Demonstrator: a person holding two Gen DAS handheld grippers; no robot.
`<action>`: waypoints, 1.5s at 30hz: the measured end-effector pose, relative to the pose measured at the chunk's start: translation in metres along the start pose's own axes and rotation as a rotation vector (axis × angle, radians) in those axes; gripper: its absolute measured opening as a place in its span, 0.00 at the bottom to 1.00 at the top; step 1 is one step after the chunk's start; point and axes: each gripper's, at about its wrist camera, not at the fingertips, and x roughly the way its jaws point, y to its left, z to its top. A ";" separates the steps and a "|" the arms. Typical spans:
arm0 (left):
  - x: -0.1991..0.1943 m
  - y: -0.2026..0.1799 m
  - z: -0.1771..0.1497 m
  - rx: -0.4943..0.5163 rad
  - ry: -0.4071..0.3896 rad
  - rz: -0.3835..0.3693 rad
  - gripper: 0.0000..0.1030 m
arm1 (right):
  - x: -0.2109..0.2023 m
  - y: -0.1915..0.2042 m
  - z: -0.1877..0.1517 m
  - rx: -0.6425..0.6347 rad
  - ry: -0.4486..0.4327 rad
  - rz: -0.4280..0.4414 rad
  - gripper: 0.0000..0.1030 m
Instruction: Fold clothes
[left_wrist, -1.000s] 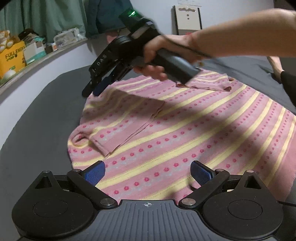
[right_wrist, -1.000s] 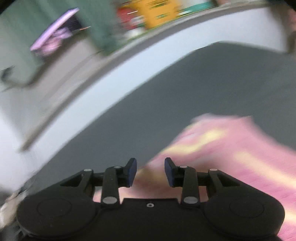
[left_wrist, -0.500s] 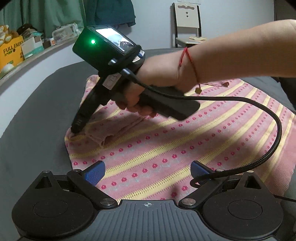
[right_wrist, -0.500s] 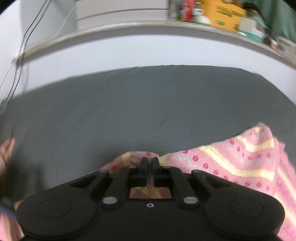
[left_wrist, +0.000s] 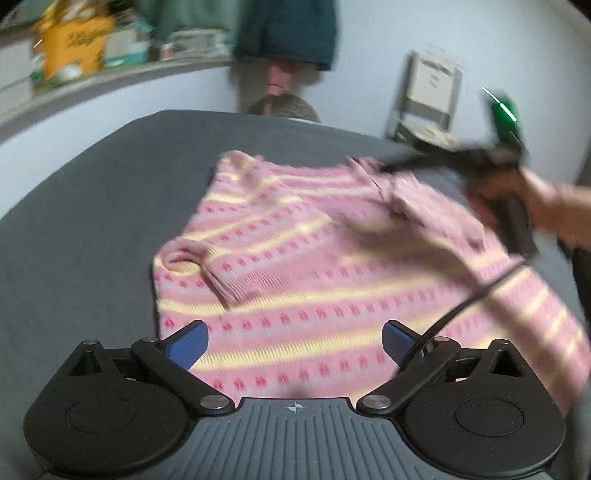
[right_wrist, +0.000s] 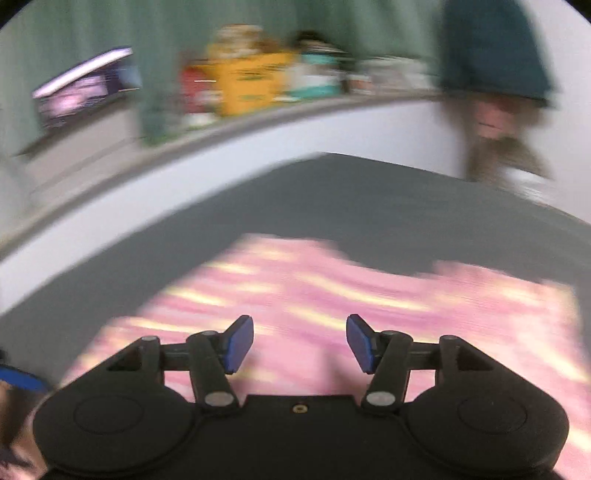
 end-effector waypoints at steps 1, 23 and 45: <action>0.003 0.003 0.008 -0.034 -0.003 -0.014 1.00 | -0.003 -0.016 0.001 0.024 0.004 -0.052 0.62; 0.040 -0.031 0.134 -0.036 0.225 -0.652 1.00 | -0.028 -0.157 -0.008 0.196 -0.037 -0.111 0.74; 0.205 0.057 0.178 -0.202 -0.015 0.164 0.94 | 0.054 -0.191 0.034 0.087 0.127 -0.142 0.61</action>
